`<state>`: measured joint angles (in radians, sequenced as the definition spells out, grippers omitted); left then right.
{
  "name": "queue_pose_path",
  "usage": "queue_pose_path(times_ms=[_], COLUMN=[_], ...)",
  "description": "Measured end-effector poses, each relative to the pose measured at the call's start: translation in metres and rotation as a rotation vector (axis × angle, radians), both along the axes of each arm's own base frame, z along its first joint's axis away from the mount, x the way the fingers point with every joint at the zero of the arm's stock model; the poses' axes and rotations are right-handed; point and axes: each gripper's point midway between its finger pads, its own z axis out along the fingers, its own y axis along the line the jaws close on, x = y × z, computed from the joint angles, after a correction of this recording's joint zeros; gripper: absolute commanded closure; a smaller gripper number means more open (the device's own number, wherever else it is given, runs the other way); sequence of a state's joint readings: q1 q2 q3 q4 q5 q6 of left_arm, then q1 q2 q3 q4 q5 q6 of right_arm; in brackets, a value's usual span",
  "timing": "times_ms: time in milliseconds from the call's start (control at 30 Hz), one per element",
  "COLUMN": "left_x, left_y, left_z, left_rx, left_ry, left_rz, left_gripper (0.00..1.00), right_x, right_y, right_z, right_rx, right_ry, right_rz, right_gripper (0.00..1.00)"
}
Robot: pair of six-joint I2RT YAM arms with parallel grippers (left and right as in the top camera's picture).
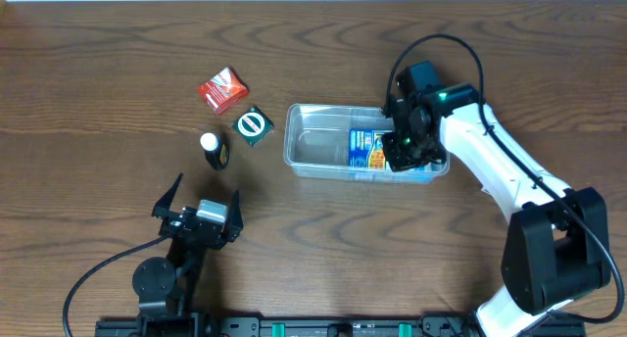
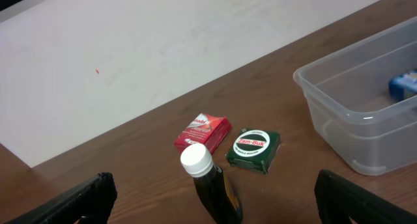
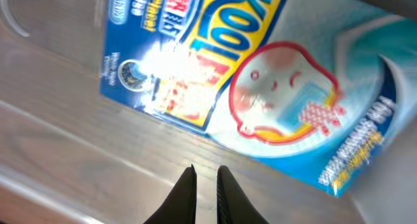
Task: Pack container
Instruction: 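Push the blue box flat into the container with the right gripper, then move the right gripper to the white Panadol box and grasp it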
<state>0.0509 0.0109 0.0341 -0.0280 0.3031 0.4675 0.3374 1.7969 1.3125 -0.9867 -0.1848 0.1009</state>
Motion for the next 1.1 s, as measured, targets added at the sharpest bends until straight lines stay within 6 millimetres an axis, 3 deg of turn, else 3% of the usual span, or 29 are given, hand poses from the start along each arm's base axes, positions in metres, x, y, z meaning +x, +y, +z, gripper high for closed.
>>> queue_pose_path(times_ms=[233,433,533,700,800,900,1100], left_x=[0.0,0.0,0.0,0.0,0.0,0.0,0.0], left_y=[0.0,0.0,0.0,0.0,0.0,0.0,0.001], left_z=[0.0,0.0,0.0,0.0,0.0,0.0,0.0], left_rx=[0.0,0.0,0.0,0.0,0.0,0.0,0.0], left_ry=[0.0,0.0,0.0,0.0,0.0,0.0,0.0], left_rz=[0.0,0.0,0.0,0.0,0.0,0.001,0.003], left_gripper=[0.02,0.02,0.02,0.02,0.02,0.02,0.02], right_x=[0.002,0.008,0.015,0.034,0.037,0.035,0.025], right_y=[0.001,0.003,0.002,-0.006,-0.022,-0.048,-0.116], right_z=[-0.006,0.003,0.024,0.086,0.119,0.14,0.144], right_rx=[0.008,0.013,0.015,0.031,0.031,0.023,0.001], right_ry=[-0.016,-0.035,-0.042,-0.102,-0.118,-0.107,-0.035], right_rz=[0.001,0.013,0.019,0.015,-0.002,-0.045,-0.212], right_gripper=[0.89,0.88,0.8,0.6,0.51,0.39,0.32])
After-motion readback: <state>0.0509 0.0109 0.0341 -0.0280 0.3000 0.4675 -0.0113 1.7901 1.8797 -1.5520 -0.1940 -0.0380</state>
